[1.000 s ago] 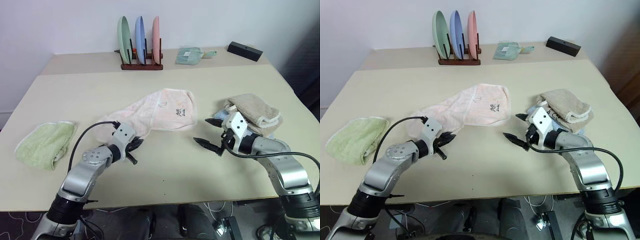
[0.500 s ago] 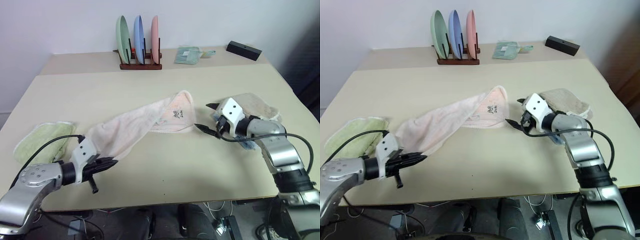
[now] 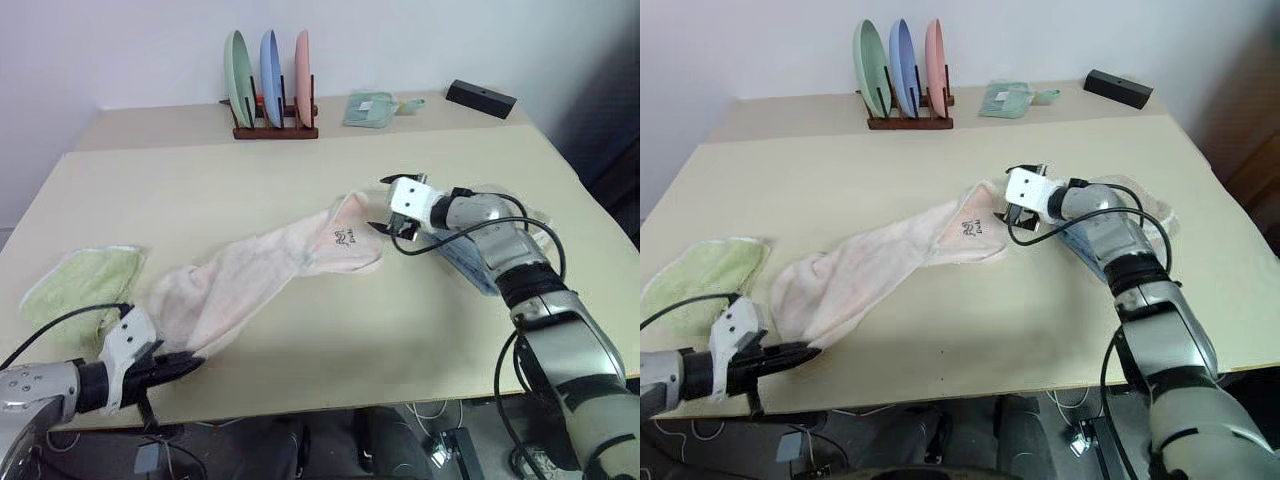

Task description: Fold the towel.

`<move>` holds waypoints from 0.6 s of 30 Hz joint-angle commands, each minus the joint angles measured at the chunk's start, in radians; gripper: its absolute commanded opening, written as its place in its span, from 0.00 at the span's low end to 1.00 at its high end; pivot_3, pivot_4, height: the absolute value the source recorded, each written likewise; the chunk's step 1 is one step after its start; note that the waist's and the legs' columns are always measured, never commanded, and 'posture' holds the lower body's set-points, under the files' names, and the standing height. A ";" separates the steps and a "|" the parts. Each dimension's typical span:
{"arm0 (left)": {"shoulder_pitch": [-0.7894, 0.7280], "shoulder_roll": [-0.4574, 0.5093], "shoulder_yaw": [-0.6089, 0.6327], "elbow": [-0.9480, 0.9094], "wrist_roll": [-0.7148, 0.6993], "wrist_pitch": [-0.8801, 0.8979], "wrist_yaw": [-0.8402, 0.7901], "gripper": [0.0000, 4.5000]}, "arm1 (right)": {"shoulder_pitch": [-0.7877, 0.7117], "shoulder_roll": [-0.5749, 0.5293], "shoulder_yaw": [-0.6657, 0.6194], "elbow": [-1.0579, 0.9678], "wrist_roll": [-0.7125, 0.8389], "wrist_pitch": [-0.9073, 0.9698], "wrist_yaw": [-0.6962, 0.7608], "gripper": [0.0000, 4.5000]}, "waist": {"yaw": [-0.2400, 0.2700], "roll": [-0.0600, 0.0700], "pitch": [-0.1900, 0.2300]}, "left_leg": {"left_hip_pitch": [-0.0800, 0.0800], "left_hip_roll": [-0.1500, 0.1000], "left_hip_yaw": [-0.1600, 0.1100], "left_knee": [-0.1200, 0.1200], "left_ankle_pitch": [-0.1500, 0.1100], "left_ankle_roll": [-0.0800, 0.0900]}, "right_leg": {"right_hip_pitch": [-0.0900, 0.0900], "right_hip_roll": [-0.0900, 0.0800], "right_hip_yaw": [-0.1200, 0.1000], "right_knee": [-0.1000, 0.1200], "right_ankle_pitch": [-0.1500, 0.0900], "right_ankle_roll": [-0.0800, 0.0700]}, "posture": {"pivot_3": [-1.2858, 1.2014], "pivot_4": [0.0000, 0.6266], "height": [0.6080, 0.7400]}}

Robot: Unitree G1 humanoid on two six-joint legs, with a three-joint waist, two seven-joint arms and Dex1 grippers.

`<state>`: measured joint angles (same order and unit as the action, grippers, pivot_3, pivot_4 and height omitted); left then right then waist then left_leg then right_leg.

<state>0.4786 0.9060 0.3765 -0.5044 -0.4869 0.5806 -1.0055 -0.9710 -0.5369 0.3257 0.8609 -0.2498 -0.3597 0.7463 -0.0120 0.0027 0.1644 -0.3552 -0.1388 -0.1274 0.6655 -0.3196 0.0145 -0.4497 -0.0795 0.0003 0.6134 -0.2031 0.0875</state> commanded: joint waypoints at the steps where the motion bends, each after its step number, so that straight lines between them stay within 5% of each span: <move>1: 0.009 0.002 0.029 0.005 0.016 -0.024 -0.004 0.01 | -0.088 0.023 0.020 0.102 -0.051 -0.115 -0.031 1.00 | -0.001 0.000 0.000 | 0.000 0.000 0.000 0.000 0.000 0.000 | 0.000 0.000 0.000 0.000 0.000 0.000 | 0.52 0.24 0.98; 16: 0.037 -0.027 0.006 -0.011 0.035 -0.047 0.016 0.01 | -0.290 0.171 0.146 0.396 -0.276 -0.209 -0.225 1.00 | -0.007 0.001 0.000 | -0.001 0.000 0.000 -0.001 0.001 -0.001 | -0.003 0.001 0.001 0.002 0.000 -0.001 | 0.52 0.24 0.98; 18: 0.041 -0.033 0.007 -0.016 0.036 -0.047 0.019 0.00 | -0.304 0.182 0.157 0.418 -0.302 -0.170 -0.279 0.89 | -0.006 0.001 0.000 | -0.001 0.000 0.000 -0.001 0.001 -0.001 | -0.004 0.001 0.001 0.002 0.000 -0.001 | 0.52 0.24 0.98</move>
<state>0.5123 0.8772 0.3744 -0.4960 -0.4547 0.5478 -0.9903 -1.2350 -0.3581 0.4805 1.2720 -0.5360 -0.5484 0.5130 -0.0178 0.0033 0.1648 -0.3564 -0.1388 -0.1273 0.6643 -0.3190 0.0133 -0.4534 -0.0786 0.0013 0.6156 -0.2035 0.0866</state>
